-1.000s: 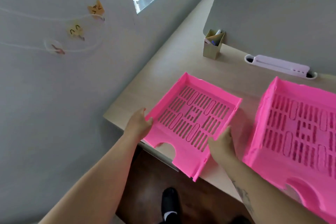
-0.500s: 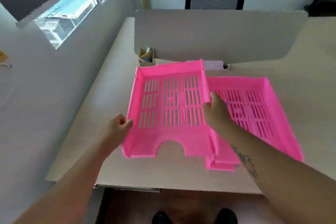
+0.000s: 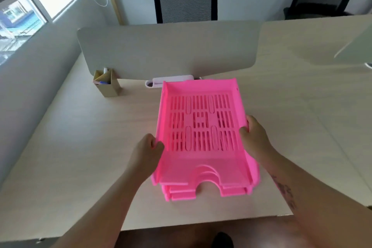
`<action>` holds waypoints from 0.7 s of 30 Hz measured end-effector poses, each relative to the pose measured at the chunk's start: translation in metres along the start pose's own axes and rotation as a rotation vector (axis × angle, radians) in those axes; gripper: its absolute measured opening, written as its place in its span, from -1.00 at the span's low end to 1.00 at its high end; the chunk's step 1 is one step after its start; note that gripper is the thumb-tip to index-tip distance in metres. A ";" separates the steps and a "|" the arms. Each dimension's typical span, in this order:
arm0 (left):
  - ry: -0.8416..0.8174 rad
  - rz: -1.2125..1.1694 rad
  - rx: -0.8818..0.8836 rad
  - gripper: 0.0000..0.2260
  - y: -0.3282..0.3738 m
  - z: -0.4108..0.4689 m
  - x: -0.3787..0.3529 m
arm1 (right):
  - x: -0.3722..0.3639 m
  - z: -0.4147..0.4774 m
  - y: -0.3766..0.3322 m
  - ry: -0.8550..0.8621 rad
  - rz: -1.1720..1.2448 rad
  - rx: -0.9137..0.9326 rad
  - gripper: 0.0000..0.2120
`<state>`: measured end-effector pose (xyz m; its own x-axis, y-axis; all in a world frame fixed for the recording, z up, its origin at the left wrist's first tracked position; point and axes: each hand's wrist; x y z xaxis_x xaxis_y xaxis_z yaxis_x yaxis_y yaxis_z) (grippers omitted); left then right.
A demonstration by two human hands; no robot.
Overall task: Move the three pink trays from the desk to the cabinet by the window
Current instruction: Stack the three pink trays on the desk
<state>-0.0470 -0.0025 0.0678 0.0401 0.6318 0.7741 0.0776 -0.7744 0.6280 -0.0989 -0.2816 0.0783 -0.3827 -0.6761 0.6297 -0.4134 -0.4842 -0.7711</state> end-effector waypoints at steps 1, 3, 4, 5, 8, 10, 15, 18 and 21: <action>0.018 -0.003 0.011 -0.84 0.002 -0.003 -0.004 | 0.000 0.002 0.004 -0.011 0.005 0.002 -0.64; 0.047 -0.001 0.030 -0.83 0.008 -0.006 -0.008 | 0.001 0.008 0.009 -0.031 0.019 0.004 -0.66; 0.058 -0.002 0.040 -0.82 0.010 -0.008 -0.008 | 0.002 0.011 0.010 -0.046 0.024 0.007 -0.67; 0.070 -0.009 0.053 -0.82 0.011 -0.009 -0.010 | 0.003 0.012 0.010 -0.065 0.031 0.013 -0.67; 0.096 -0.035 0.089 -0.82 0.017 -0.016 -0.014 | 0.010 0.019 0.012 -0.100 0.058 0.025 -0.66; 0.091 -0.054 0.118 -0.81 0.020 -0.019 -0.018 | 0.015 0.025 0.014 -0.107 0.060 0.042 -0.64; 0.098 -0.084 0.156 -0.83 0.024 -0.021 -0.025 | 0.018 0.035 0.012 -0.148 0.048 0.054 -0.62; 0.121 -0.078 0.162 -0.80 0.022 -0.019 -0.021 | 0.016 0.040 0.010 -0.191 0.063 0.030 -0.61; 0.122 -0.078 0.173 -0.79 0.020 -0.019 -0.018 | 0.012 0.040 0.009 -0.196 0.073 0.030 -0.61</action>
<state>-0.0655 -0.0306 0.0678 -0.0929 0.6727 0.7341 0.2461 -0.6989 0.6715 -0.0741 -0.3169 0.0750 -0.2411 -0.8037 0.5440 -0.3646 -0.4445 -0.8182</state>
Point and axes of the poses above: each hand's wrist, its own z-axis towards the middle knuckle, its own x-axis out of the back of the hand, y = z × x, and after that the axes turned 7 degrees about y, right-handed
